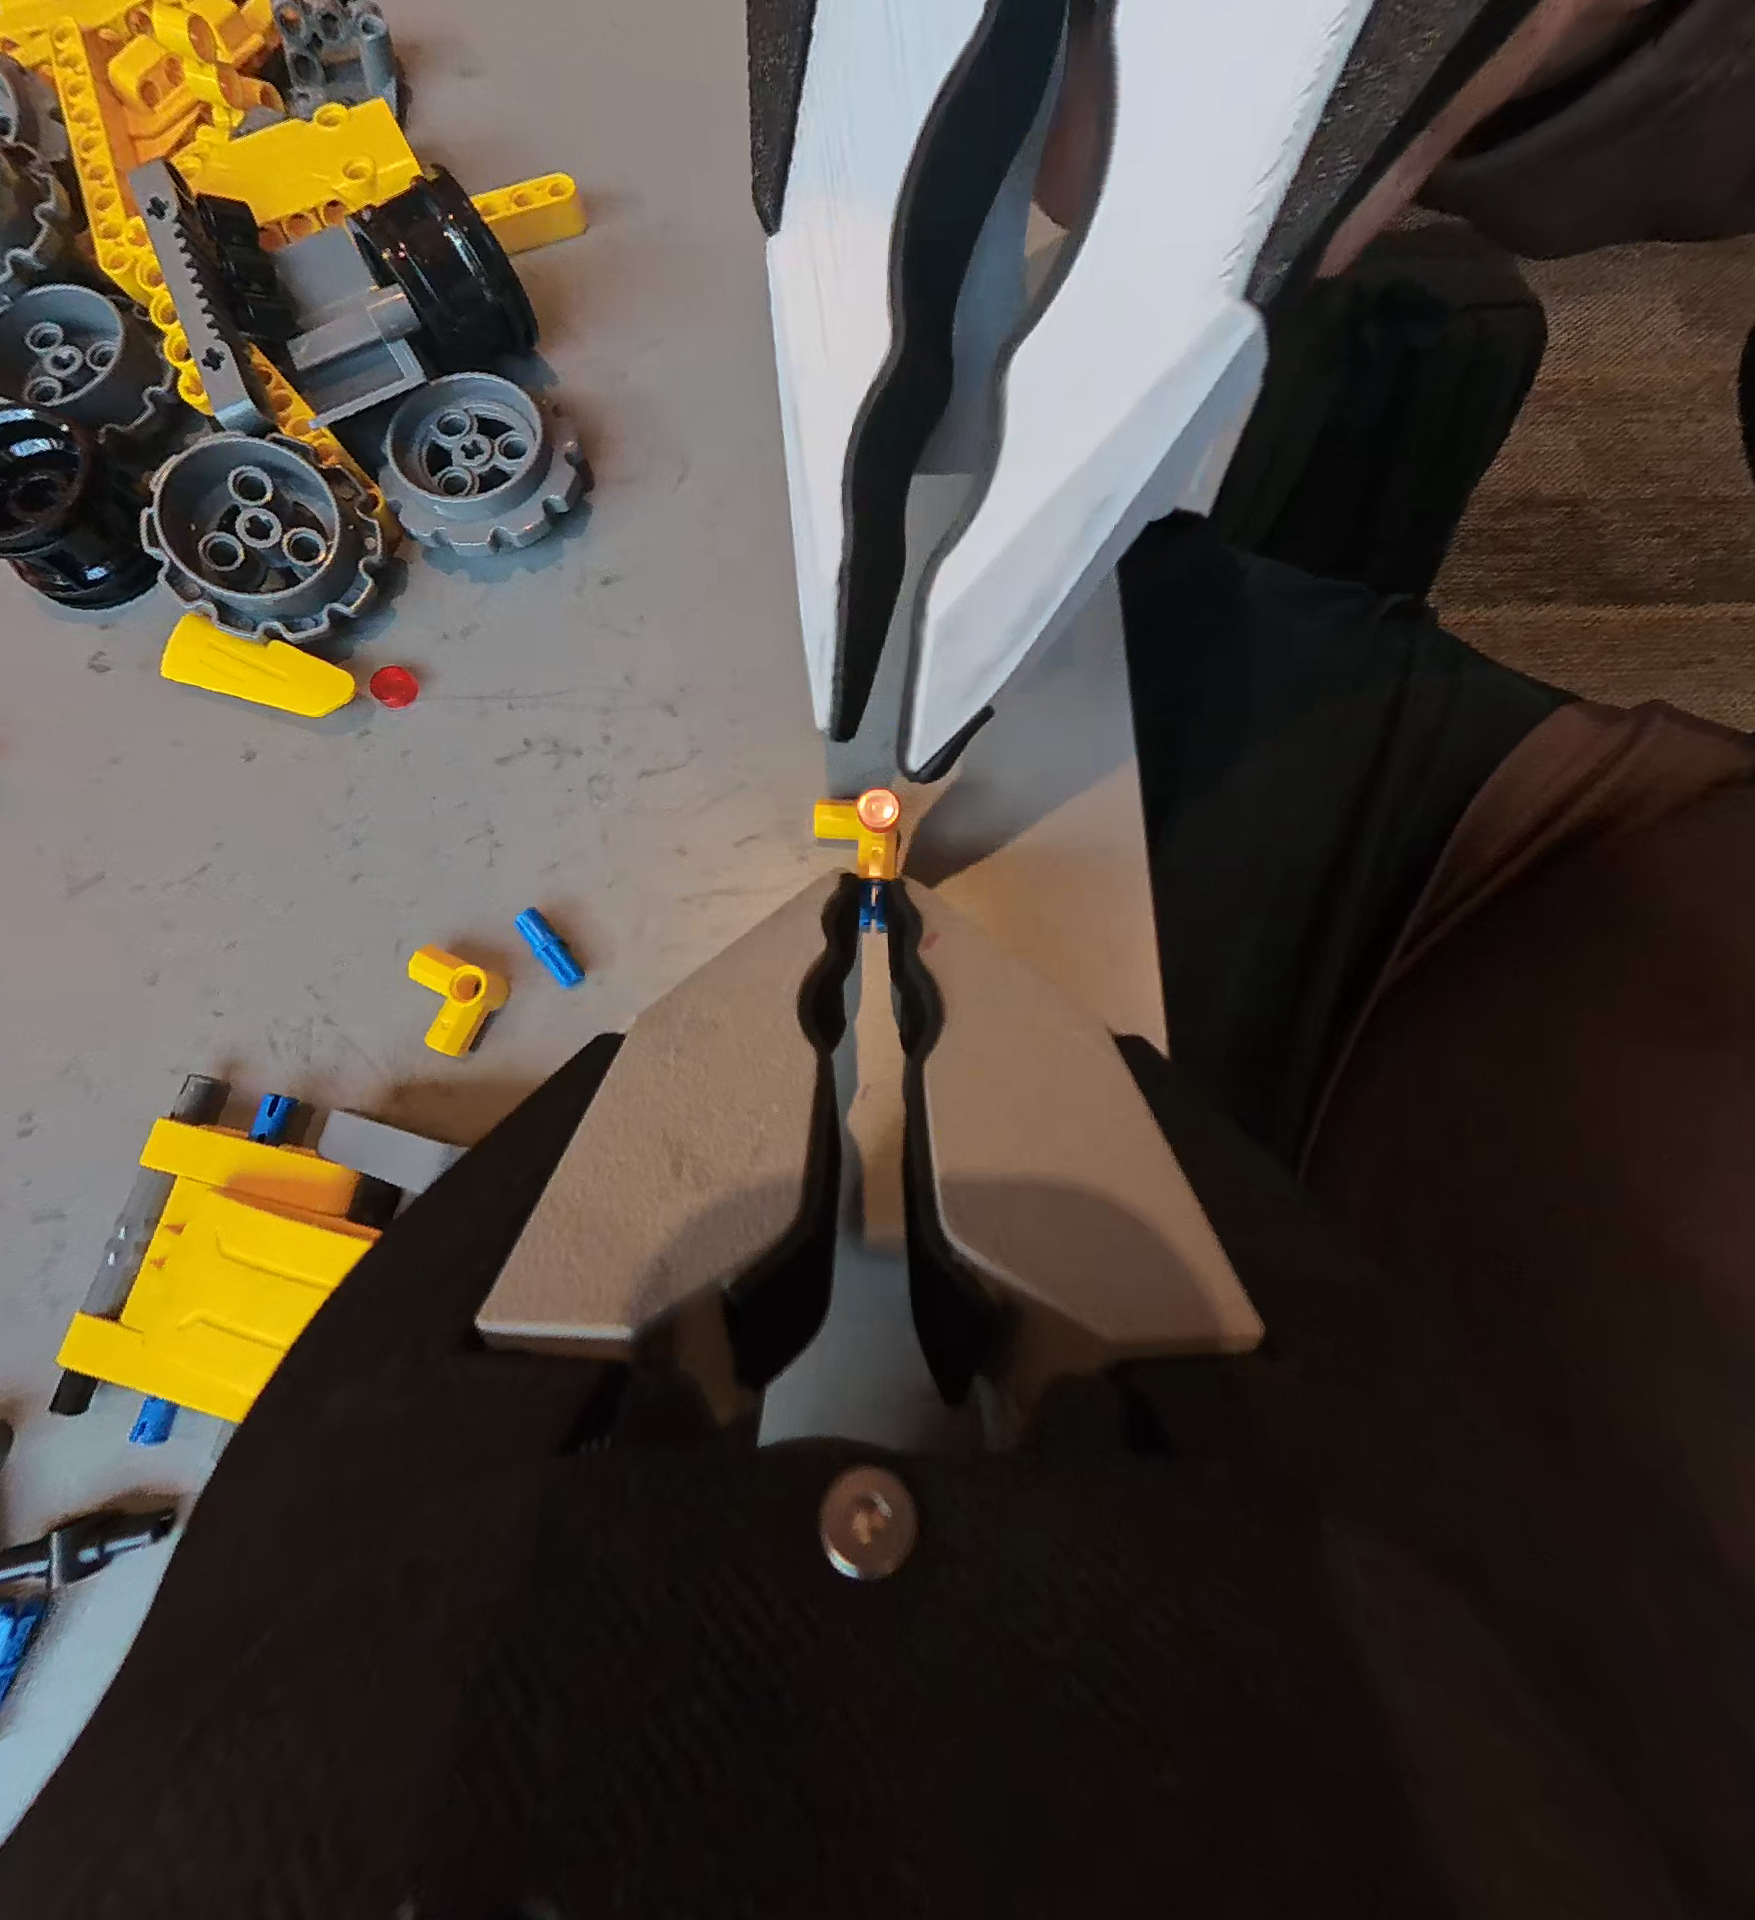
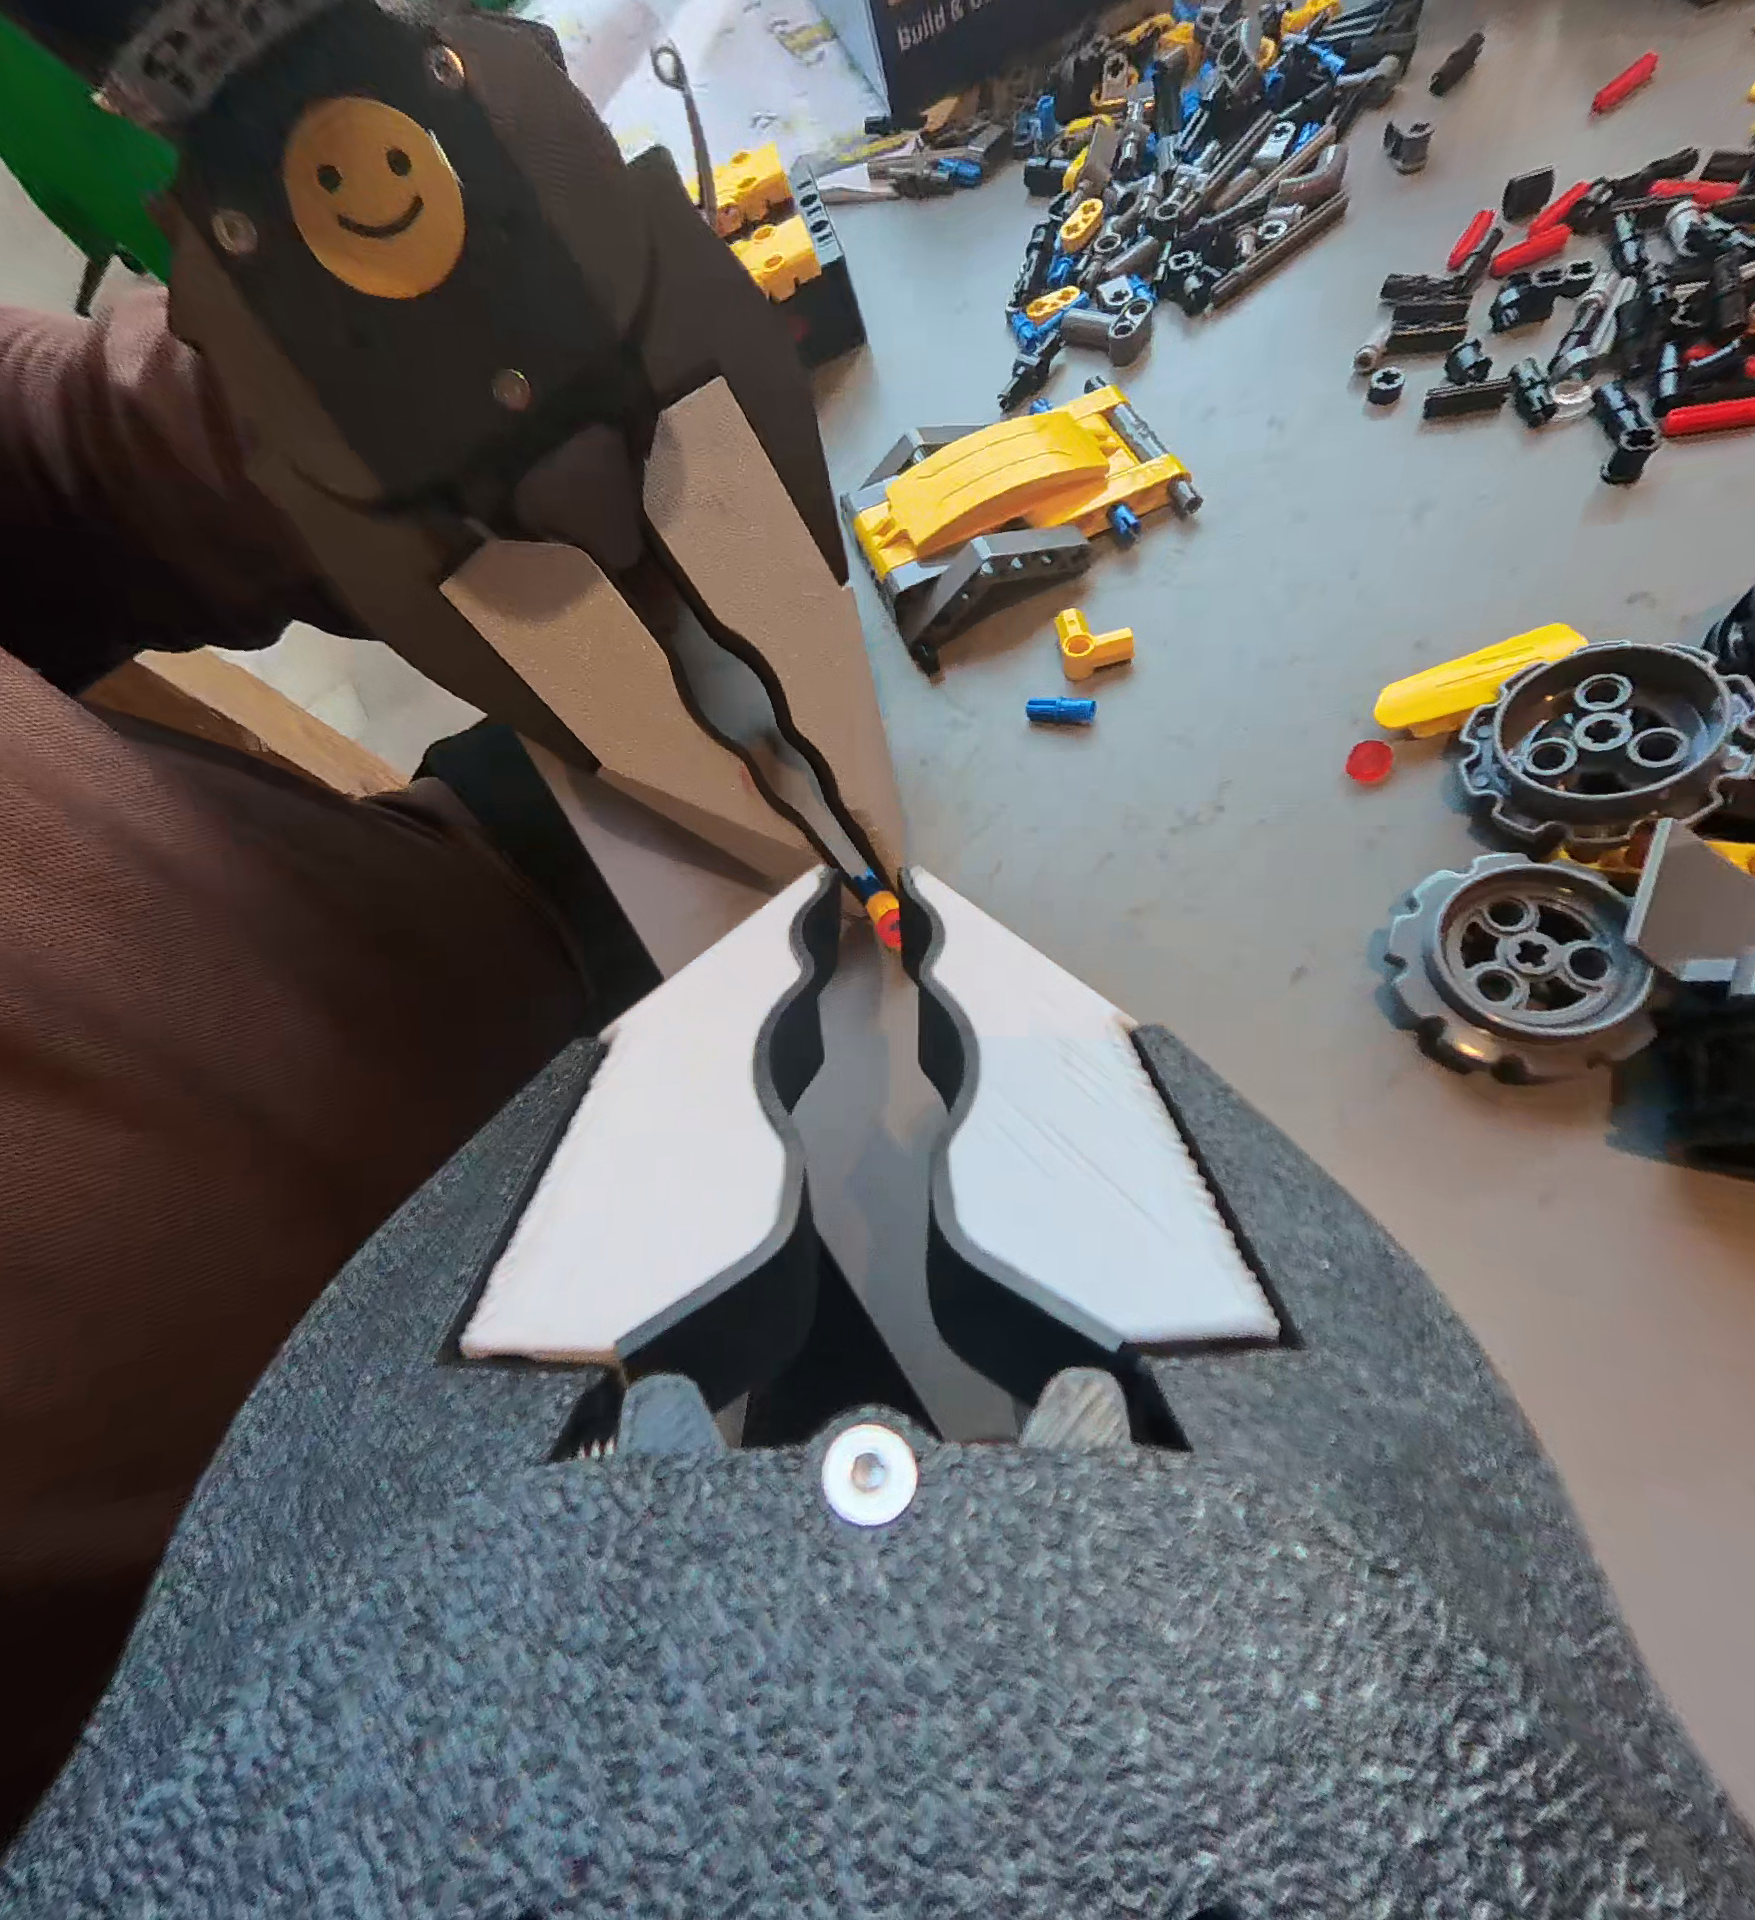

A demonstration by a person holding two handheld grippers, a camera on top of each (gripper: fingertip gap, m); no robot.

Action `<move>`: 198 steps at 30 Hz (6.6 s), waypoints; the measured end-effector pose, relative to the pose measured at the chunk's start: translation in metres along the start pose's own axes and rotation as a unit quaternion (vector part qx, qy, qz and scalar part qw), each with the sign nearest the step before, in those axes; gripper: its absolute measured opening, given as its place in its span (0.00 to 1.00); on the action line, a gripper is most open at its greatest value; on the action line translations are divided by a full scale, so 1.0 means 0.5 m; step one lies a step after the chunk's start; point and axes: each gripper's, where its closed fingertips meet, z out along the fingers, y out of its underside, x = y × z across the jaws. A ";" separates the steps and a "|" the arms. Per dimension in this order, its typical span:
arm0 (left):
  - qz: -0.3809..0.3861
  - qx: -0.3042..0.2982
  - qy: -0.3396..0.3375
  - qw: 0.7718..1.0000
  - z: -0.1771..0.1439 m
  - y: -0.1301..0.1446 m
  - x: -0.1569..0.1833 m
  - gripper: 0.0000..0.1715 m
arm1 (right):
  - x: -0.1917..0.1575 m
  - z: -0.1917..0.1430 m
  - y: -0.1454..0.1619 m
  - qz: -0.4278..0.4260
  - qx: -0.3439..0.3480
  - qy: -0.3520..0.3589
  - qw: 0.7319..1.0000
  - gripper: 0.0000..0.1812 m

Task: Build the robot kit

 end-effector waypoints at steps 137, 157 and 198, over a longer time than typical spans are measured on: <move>-0.098 0.289 -0.171 0.937 -0.295 0.140 0.098 0.11 | 0.076 0.027 -0.031 -0.088 -0.020 0.099 0.991 0.14; -0.088 0.291 -0.214 0.928 -0.346 0.163 0.070 0.10 | 0.118 0.044 0.000 -0.100 -0.074 0.147 0.981 0.13; -0.081 0.280 -0.212 0.933 -0.313 0.179 0.072 0.04 | 0.092 0.132 -0.065 -0.216 -0.166 0.073 0.960 0.08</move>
